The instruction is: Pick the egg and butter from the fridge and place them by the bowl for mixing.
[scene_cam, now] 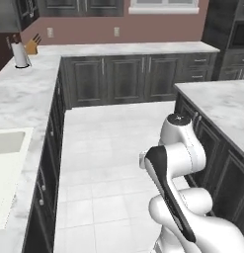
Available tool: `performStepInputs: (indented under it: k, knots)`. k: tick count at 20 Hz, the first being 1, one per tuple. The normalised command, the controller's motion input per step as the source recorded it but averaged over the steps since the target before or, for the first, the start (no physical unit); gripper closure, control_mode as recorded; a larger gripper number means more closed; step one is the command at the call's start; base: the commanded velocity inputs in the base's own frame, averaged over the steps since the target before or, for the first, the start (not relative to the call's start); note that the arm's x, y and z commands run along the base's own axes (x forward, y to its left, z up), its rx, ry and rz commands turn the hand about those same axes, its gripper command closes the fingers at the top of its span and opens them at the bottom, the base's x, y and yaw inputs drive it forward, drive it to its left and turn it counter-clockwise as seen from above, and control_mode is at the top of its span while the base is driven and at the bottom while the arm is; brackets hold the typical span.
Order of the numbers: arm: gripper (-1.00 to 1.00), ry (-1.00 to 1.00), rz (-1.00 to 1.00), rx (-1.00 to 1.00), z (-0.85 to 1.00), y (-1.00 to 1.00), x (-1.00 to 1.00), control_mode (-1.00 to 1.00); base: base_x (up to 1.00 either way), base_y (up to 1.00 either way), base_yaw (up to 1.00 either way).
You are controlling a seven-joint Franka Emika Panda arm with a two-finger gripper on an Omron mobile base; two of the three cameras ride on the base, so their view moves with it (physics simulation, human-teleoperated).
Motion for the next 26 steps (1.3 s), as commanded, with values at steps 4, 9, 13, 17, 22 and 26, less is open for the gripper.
performStepInputs:
  k: [4, 9, 13, 17, 22, 26]
  knots:
    - [-1.00, 0.00, 0.00, 0.00, 0.00, 0.00, 0.00, 1.00, 0.86, -0.02, 0.00]
    - [-1.00, 0.00, 0.00, 0.00, 0.00, 0.00, 0.00, 1.00, 0.78, -0.02, -0.02]
    - [-1.00, 0.00, 0.00, 0.00, 0.00, 0.00, 0.00, 1.00, 0.78, -0.02, -0.02]
    - [-1.00, 0.00, 0.00, 0.00, 0.00, 0.00, 0.00, 1.00, 0.79, -0.02, -0.01]
    - [-1.00, 0.00, 0.00, 0.00, 0.00, 0.00, 0.00, 1.00, 0.79, -0.04, -0.01]
    - [-1.00, 0.00, 0.00, 0.00, 0.00, 0.00, 0.00, 1.00, 0.77, -0.04, -0.04]
